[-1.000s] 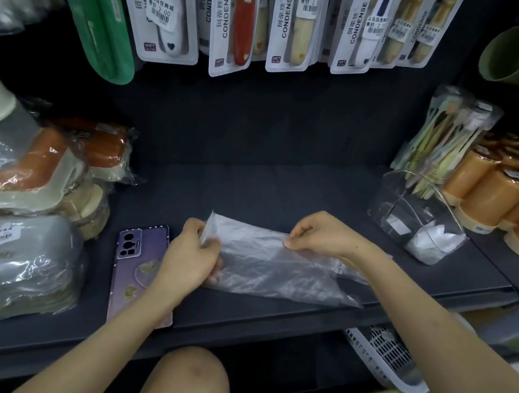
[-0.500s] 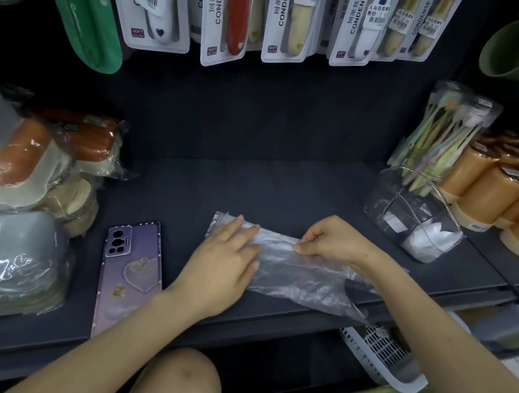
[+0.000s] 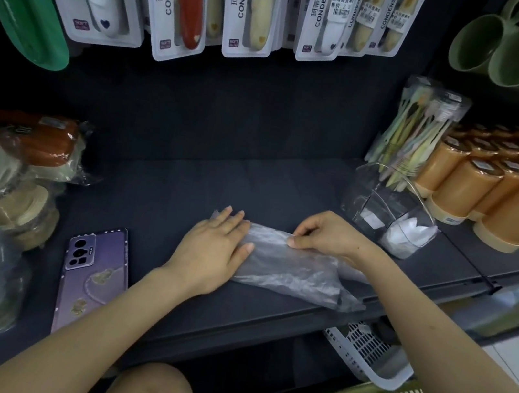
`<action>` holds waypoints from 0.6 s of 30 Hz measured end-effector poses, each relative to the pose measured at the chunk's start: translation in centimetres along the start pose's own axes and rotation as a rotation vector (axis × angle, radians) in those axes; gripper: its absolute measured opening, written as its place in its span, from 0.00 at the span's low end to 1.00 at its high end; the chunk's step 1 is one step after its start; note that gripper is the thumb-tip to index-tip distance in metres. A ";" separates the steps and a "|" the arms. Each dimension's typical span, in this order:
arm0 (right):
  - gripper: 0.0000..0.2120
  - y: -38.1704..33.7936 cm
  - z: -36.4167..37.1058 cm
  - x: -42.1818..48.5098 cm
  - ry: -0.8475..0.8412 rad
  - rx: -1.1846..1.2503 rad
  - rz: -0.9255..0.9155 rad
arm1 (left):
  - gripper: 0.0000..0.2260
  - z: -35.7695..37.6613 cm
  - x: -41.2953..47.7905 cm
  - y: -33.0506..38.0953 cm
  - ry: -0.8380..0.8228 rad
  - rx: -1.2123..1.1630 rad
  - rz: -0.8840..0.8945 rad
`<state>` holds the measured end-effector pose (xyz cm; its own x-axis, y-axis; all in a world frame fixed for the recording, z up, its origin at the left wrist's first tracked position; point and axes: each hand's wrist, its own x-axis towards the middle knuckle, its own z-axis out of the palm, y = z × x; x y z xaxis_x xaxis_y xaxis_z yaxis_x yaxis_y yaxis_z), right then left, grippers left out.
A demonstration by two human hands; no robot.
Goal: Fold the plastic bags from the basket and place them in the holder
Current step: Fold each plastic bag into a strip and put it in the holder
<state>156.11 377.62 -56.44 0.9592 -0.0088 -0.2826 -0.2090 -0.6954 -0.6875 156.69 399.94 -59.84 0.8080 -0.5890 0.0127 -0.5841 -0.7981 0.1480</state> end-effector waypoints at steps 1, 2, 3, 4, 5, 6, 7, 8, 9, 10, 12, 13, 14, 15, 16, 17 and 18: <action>0.05 0.1 0.0 0.2 0.000 -0.002 0.000 | 0.44 0.0 0.1 -0.2 0.003 0.024 -0.003; 0.04 0.1 -0.1 0.4 -0.001 -0.001 0.000 | 0.44 0.0 0.2 -0.3 0.006 0.043 -0.005; 0.04 0.2 -0.2 0.6 -0.003 0.005 -0.001 | 0.44 0.2 0.3 -0.4 0.013 0.049 -0.001; 0.04 0.3 -0.2 0.8 -0.004 0.013 0.001 | 0.44 0.4 0.3 -0.6 0.013 0.045 0.005; 0.04 0.3 -0.3 0.9 -0.004 0.019 0.004 | 0.44 0.6 0.3 -0.7 0.000 0.036 0.007; 0.05 0.4 -0.3 1.0 -0.005 0.020 0.003 | 0.44 0.9 0.3 -0.9 -0.017 0.021 0.005; 0.05 0.4 -0.4 1.0 -0.011 0.019 0.002 | 0.44 1.1 0.3 -1.0 -0.032 0.007 -0.001; 0.05 0.4 -0.4 1.0 -0.018 0.020 0.003 | 0.44 1.4 0.3 -1.1 -0.045 0.000 -0.009; 0.06 0.3 -0.5 0.8 -0.026 0.027 0.005 | 0.44 1.5 0.4 -1.1 -0.051 -0.001 -0.017; 0.07 0.2 -0.7 0.7 -0.027 0.043 0.004 | 0.44 1.6 0.4 -1.2 -0.053 -0.001 -0.021; 0.11 0.1 -1.1 0.2 0.017 0.060 -0.005 | 0.43 1.7 0.5 -1.1 -0.048 -0.004 -0.029; 0.14 0.2 -1.3 -0.1 0.080 0.009 -0.009 | 0.43 1.7 0.4 -1.1 -0.046 -0.006 -0.036; 0.17 0.5 -1.2 -0.5 0.183 -0.113 -0.020 | 0.44 1.8 0.4 -0.9 -0.048 -0.006 -0.048; 0.20 0.7 -0.8 -1.0 0.317 -0.269 -0.054 | 0.44 1.9 0.4 -0.7 -0.050 -0.006 -0.064; 0.23 0.9 0.0 -1.7 0.447 -0.406 -0.131 | 0.44 1.9 0.4 -0.4 -0.050 -0.007 -0.081; 0.26 0.9 1.1 -2.3 0.532 -0.504 -0.228 | 0.45 2.0 0.5 0.0 -0.049 -0.009 -0.094; 0.27 0.8 2.4 -2.8 0.577 -0.581 -0.322 | 0.45 2.1 0.5 0.5 -0.047 -0.009 -0.100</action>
<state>152.81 378.78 -57.80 0.9342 -0.0020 0.3568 0.0675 -0.9809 -0.1822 156.67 399.01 -61.83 0.8576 -0.5119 -0.0489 -0.4998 -0.8521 0.1556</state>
